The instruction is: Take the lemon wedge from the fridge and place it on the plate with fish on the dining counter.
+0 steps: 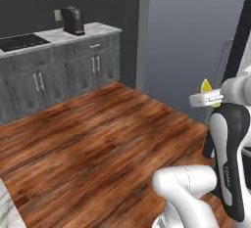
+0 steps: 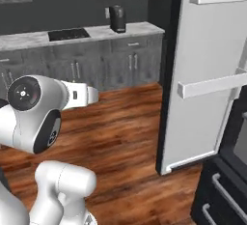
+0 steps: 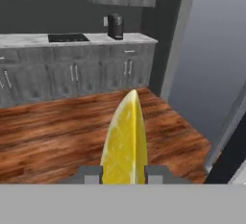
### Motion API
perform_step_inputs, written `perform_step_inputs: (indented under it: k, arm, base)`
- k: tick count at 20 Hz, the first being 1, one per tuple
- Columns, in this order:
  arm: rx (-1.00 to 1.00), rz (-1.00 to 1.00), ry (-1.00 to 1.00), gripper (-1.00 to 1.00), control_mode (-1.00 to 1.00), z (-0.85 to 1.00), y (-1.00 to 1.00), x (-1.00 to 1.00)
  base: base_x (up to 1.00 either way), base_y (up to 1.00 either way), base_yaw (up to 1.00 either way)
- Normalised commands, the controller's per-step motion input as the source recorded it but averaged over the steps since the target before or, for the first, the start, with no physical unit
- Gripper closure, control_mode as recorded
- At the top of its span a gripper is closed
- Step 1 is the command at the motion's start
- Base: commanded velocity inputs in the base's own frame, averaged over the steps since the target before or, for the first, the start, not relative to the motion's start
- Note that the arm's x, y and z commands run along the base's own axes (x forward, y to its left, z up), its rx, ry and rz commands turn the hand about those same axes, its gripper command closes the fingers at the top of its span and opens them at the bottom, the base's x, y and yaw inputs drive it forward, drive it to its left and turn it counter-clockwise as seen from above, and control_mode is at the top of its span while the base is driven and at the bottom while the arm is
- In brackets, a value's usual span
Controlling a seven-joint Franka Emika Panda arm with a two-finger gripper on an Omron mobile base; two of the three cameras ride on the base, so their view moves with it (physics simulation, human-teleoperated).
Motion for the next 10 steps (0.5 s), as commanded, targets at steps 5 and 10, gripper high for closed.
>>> perform_step_inputs:
  k: [5, 10]
  arm:
    - [0.0, 0.0, 0.0, 1.0, 1.0, 0.0, 0.0, 0.0]
    - [0.0, 0.0, 0.0, 1.0, 1.0, 0.0, 0.0, 0.0]
  base:
    - [-0.12, 0.11, 0.92]
    - [-0.08, 0.1, 0.94]
